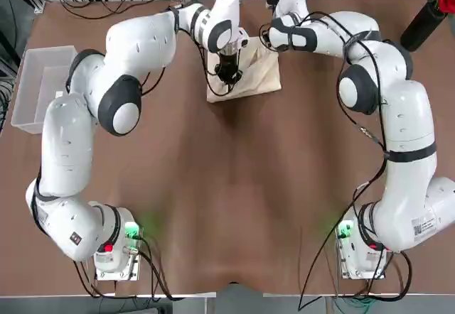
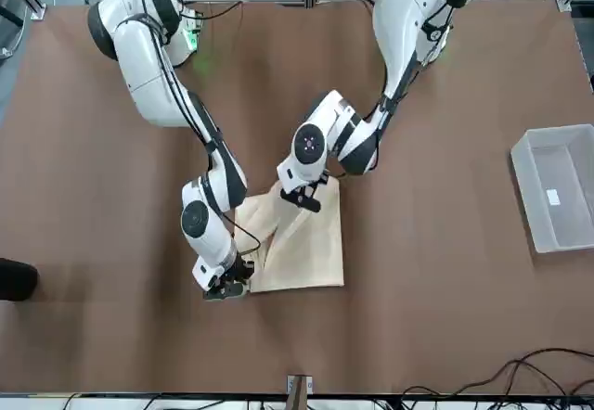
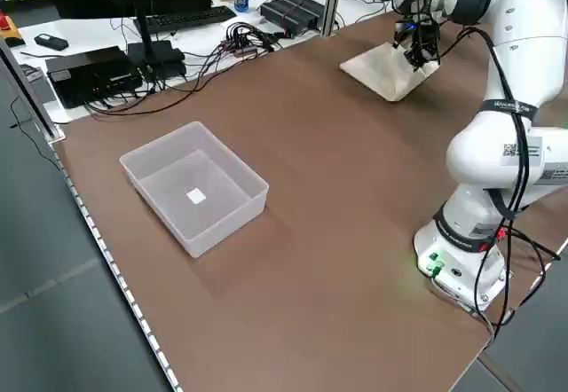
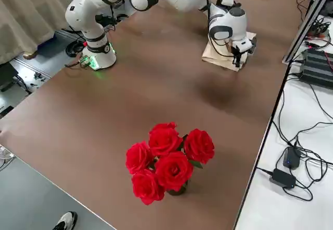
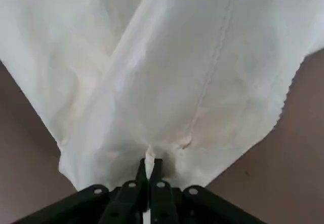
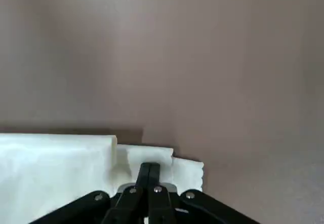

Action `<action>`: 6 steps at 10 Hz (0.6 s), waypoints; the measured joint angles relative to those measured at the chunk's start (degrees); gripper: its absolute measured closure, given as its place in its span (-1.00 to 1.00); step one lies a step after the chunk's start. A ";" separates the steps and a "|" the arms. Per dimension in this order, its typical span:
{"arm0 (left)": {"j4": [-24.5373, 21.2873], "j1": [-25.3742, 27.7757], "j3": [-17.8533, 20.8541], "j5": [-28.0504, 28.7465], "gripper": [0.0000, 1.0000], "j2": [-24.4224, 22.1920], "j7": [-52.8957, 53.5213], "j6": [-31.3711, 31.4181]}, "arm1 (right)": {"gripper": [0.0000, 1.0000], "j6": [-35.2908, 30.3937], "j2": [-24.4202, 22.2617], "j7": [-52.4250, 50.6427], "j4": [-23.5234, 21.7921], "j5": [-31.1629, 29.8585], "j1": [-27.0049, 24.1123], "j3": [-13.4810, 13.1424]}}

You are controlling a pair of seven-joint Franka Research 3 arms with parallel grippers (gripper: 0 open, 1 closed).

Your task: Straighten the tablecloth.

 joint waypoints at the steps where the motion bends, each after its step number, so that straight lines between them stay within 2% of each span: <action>1: -0.19 0.02 -0.77 0.00 0.93 0.00 0.05 -1.32 | 0.96 0.00 0.00 0.00 0.00 0.00 0.00 0.00; 6: -1.83 -0.01 -5.29 0.01 0.93 -0.02 0.06 -7.97 | 0.96 0.03 0.00 0.00 0.00 0.00 0.00 0.00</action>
